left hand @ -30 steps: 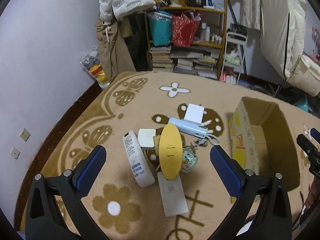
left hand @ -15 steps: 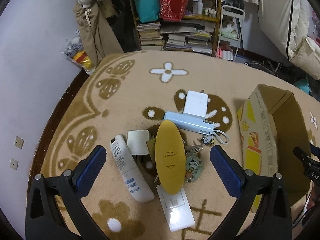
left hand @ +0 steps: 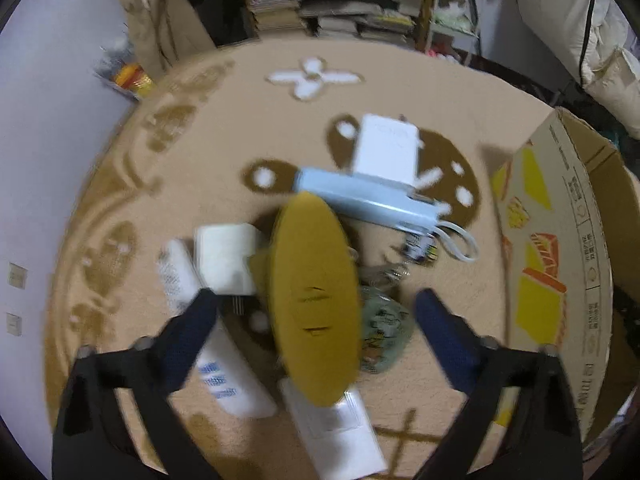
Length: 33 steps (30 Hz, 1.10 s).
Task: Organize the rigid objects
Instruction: 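Reach the left gripper down and grasp the yellow oval lid, then carry the yellow lid with the left gripper and release it into the box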
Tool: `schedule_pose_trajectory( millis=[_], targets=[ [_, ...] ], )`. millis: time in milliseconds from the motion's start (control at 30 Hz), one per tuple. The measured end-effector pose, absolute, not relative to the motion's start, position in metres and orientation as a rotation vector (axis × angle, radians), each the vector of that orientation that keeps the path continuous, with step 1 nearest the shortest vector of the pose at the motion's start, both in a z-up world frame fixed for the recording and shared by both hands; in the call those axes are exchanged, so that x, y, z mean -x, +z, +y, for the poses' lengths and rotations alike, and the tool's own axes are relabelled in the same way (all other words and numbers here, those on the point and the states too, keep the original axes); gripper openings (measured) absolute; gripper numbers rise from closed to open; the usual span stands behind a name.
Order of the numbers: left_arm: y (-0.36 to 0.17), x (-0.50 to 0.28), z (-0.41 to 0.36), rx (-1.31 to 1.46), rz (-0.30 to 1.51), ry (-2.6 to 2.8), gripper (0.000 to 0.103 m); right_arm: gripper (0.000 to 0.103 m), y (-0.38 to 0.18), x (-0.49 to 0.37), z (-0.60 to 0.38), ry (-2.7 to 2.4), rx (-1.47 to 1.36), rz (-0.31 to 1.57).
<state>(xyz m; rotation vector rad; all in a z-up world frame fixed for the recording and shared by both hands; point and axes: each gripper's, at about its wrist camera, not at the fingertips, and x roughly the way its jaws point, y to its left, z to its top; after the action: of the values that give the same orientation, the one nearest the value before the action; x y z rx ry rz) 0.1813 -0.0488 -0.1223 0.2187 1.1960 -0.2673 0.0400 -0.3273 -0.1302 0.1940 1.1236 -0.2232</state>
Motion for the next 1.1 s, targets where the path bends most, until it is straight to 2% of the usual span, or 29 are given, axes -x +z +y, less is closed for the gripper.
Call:
schedule_pose_trajectory(
  millis=[300,433,567,633,1100],
  targets=[
    [-0.149,-0.197,-0.044,-0.17,1.27,-0.228,0.085,0.016,-0.131,-0.041,-0.33,-0.213,-0.203,1.128],
    [-0.16,-0.206,-0.033,-0.073,1.32,-0.226,0.078,0.017,-0.132,-0.042,-0.33,-0.21,-0.207,1.133],
    [-0.159,-0.212,-0.025,-0.007,1.317,-0.211,0.059,0.016,-0.132,-0.043,-0.329,-0.209,-0.204,1.132],
    [-0.16,-0.215,-0.021,0.023,1.323,-0.212,0.057,0.016,-0.133,-0.043,-0.329,-0.207,-0.206,1.132],
    [-0.139,-0.199,-0.028,-0.051,1.266,-0.172,0.056,0.016,-0.134,-0.044,-0.327,-0.197,-0.207,1.128]
  ],
)
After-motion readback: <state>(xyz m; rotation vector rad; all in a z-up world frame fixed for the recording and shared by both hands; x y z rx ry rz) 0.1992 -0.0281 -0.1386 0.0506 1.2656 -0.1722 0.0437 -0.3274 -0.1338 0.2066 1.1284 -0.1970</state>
